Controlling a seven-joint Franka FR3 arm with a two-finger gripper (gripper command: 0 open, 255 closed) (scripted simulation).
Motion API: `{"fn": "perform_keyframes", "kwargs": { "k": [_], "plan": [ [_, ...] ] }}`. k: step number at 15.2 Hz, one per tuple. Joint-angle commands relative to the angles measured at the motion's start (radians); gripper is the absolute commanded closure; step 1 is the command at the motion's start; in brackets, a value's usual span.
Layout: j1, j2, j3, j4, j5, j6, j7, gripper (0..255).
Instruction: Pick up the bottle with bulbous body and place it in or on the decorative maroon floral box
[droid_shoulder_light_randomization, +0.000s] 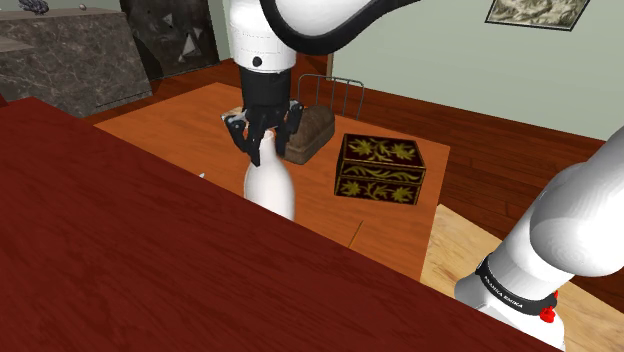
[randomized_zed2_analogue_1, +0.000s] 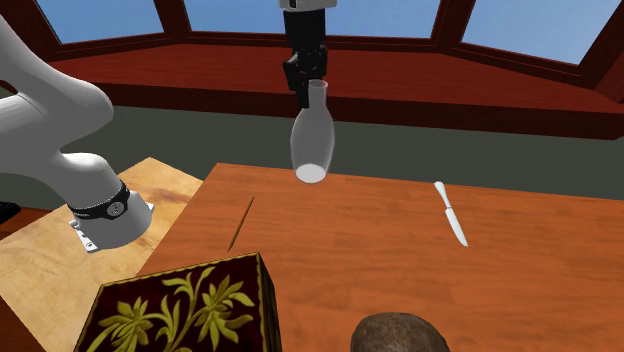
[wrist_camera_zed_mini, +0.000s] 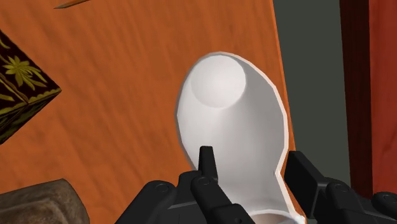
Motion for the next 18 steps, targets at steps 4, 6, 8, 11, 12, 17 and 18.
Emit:
{"fn": "perform_keyframes", "kwargs": {
  "k": [4,6,8,11,12,17,18],
  "plan": [
    [-0.002,-0.008,-0.004,0.06,0.004,-0.066,-0.005,255],
    [-0.002,-0.009,-0.006,0.085,0.004,-0.093,-0.006,255],
    [-0.003,-0.01,-0.007,0.111,0.004,-0.12,-0.007,255],
    [-0.004,-0.009,-0.008,0.152,0.003,-0.16,-0.007,255],
    [-0.004,-0.008,-0.009,0.167,0.002,-0.173,-0.007,255],
    [-0.006,0.0,-0.009,0.242,-0.003,-0.241,-0.005,255],
    [-0.006,0.003,-0.009,0.258,-0.004,-0.255,-0.004,255]
  ]
}}
